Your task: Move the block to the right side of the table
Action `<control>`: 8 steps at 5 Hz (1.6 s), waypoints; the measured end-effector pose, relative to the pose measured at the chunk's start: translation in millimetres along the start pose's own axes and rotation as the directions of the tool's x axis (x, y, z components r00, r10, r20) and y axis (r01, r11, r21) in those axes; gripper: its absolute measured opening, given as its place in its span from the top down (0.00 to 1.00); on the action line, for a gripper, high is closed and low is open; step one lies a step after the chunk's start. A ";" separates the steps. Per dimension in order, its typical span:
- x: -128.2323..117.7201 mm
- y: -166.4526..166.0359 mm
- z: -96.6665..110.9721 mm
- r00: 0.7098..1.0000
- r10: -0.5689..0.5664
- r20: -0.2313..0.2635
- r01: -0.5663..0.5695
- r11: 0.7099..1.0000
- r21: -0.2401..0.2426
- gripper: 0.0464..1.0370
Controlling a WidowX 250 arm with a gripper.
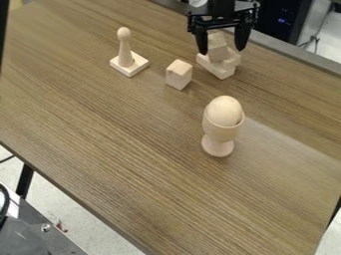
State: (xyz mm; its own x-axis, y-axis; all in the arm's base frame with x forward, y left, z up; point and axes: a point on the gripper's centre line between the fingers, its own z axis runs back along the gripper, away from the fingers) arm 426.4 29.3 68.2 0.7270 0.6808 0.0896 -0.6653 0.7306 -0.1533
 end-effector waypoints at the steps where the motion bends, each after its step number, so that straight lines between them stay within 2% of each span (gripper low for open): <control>1: -3.7 3.7 -15.2 1.000 0.005 -0.028 -0.004 1.000 0.019 0.37; 2: -4.9 4.6 -15.8 0.999 0.005 -0.035 -0.004 1.000 0.024 0.45; 3: -5.1 6.2 -15.1 0.999 -0.002 -0.036 0.003 0.999 0.039 0.45; 4: -8.9 0.9 -8.5 0.999 -0.020 -0.034 0.022 0.996 0.081 0.45; 5: -22.0 -26.8 7.5 0.998 -0.061 0.003 0.060 0.993 0.097 0.45; 6: -31.3 -48.5 50.9 0.994 -0.038 0.106 0.033 0.998 0.046 0.45; 7: -42.8 -53.0 66.0 0.991 -0.015 0.130 0.013 1.000 0.021 0.45; 8: -59.3 -72.1 65.1 0.992 -0.071 0.102 0.074 0.997 -0.021 0.45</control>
State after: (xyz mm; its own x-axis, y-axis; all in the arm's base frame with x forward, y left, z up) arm 420.2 -60.4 137.9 0.7514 0.6288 0.2002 -0.6063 0.7776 -0.1668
